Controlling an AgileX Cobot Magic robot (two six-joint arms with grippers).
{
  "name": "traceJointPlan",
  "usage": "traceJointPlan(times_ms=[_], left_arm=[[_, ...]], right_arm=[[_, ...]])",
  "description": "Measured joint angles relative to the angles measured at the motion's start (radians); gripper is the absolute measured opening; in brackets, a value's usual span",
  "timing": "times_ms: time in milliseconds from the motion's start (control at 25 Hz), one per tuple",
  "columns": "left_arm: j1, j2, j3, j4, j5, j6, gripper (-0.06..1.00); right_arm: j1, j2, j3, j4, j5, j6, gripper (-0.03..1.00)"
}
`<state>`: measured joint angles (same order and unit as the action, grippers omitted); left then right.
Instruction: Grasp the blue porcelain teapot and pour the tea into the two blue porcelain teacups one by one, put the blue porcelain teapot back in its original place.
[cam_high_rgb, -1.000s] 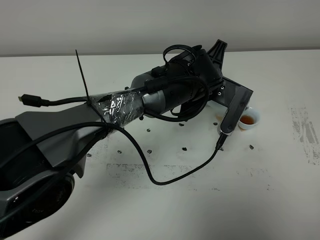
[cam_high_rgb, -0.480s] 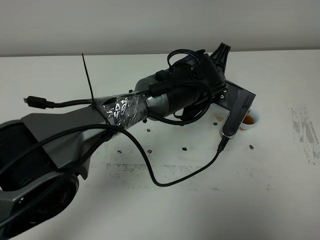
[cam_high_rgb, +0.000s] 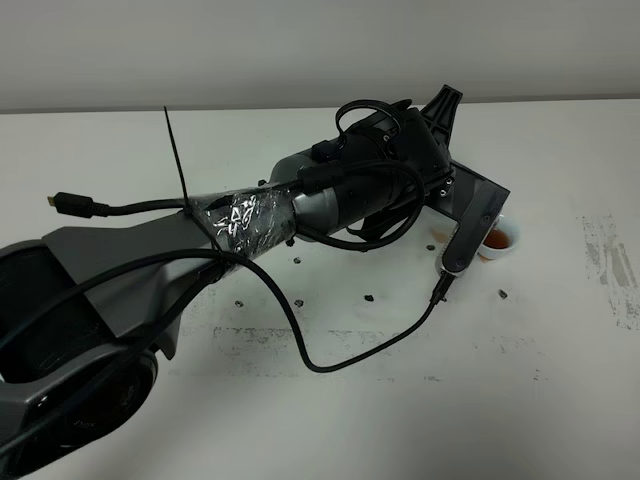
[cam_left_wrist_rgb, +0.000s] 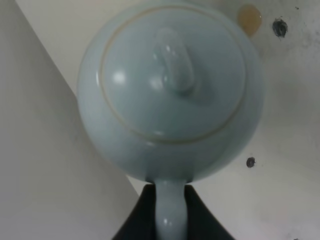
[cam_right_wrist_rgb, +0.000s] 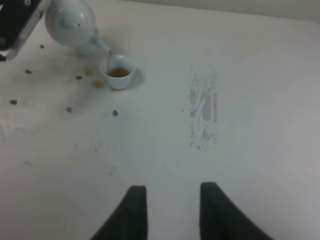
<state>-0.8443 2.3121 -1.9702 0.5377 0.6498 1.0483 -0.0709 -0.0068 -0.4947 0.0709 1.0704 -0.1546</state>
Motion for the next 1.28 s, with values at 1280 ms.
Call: traceJointPlan(times_ms=[1280], left_arm=[[0.0,0.0,0.0,0.002,0.003,0.057,0.03]], right_arm=[[0.0,0.0,0.0,0.0,0.0,0.0,0.28]])
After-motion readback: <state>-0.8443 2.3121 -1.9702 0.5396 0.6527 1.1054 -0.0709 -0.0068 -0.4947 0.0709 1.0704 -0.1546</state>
